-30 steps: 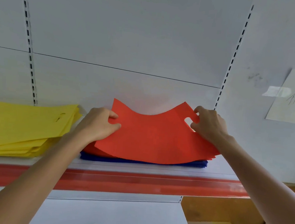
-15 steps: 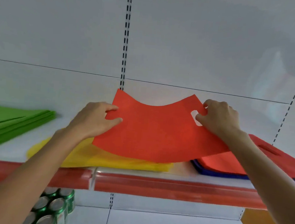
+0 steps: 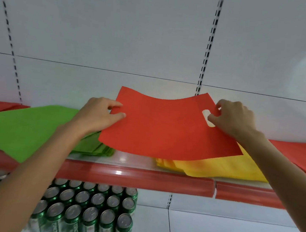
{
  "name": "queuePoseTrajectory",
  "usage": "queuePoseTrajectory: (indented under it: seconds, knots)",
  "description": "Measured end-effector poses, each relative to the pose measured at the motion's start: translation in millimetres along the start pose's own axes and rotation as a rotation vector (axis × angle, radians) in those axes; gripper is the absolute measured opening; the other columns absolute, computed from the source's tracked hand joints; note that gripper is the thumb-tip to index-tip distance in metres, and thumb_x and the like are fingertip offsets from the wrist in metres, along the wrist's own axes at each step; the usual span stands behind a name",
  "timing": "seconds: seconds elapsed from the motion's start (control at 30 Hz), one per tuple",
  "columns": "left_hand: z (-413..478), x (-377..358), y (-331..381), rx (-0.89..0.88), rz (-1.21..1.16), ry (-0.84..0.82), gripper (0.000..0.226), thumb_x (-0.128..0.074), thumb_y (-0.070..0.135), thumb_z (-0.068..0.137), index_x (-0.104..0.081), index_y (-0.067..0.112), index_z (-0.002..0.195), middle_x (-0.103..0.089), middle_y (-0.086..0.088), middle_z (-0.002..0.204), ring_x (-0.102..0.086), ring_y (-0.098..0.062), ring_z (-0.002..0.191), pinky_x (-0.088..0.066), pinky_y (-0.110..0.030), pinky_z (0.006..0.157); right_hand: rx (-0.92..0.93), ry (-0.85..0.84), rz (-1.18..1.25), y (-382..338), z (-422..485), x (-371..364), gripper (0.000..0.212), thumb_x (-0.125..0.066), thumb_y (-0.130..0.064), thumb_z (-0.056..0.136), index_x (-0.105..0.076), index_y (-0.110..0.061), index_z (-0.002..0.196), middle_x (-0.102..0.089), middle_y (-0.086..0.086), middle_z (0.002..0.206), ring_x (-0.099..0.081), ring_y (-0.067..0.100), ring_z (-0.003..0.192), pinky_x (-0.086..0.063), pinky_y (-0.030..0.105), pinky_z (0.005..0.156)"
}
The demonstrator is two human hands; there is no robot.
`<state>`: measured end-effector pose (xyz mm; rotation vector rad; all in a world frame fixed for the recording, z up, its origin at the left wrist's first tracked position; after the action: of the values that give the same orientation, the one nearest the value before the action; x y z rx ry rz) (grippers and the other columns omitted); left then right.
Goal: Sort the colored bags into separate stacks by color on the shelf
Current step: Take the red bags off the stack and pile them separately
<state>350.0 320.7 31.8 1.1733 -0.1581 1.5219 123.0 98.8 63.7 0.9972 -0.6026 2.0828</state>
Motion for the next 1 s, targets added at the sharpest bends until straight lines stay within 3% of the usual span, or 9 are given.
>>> queuePoseTrajectory:
  seconds: [0.23,0.5,0.63,1.0]
  knots:
    - [0,66,-88,0.022,0.016,0.010,0.040,-0.062,0.033,0.087,-0.059,0.020,0.125,-0.054,-0.003,0.133,-0.047,-0.021,0.124,-0.035,-0.028,0.099,0.035,0.009,-0.024,-111,-7,6,0.041,-0.052,-0.041,0.088,-0.057,-0.011,0.115,-0.061,0.014,0.106,-0.058,0.034,0.097,-0.037,0.033,0.071]
    - [11,165,-231,0.004,0.029,0.008,0.037,-0.062,0.031,0.087,-0.061,0.022,0.123,-0.056,-0.003,0.131,-0.051,-0.020,0.119,-0.036,-0.024,0.092,-0.023,0.023,-0.010,-271,-25,-8,0.041,-0.052,-0.042,0.088,-0.057,-0.012,0.116,-0.061,0.013,0.105,-0.058,0.034,0.096,-0.037,0.033,0.072]
    - [11,205,-294,0.016,0.052,-0.044,0.037,-0.062,0.030,0.086,-0.061,0.022,0.122,-0.056,-0.004,0.131,-0.050,-0.021,0.121,-0.034,-0.024,0.096,0.009,0.004,-0.014,-354,-32,-10,0.042,-0.050,-0.041,0.089,-0.055,-0.011,0.117,-0.060,0.014,0.107,-0.057,0.034,0.098,-0.036,0.033,0.072]
    - [2,292,-420,0.112,0.038,0.023,0.037,-0.063,0.031,0.086,-0.062,0.020,0.122,-0.058,-0.005,0.129,-0.052,-0.021,0.117,-0.036,-0.027,0.094,0.115,-0.041,-0.043,-516,-36,-24,0.040,-0.050,-0.038,0.090,-0.054,-0.010,0.118,-0.059,0.014,0.110,-0.057,0.034,0.101,-0.035,0.032,0.072]
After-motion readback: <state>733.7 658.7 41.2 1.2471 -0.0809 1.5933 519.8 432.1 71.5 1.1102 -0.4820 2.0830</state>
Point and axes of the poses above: each hand's wrist, its own z-axis towards the middle knuckle, its own x-axis out of the back of the hand, y = z × x, the point moved 7 cm from there along z, towards the middle knuckle
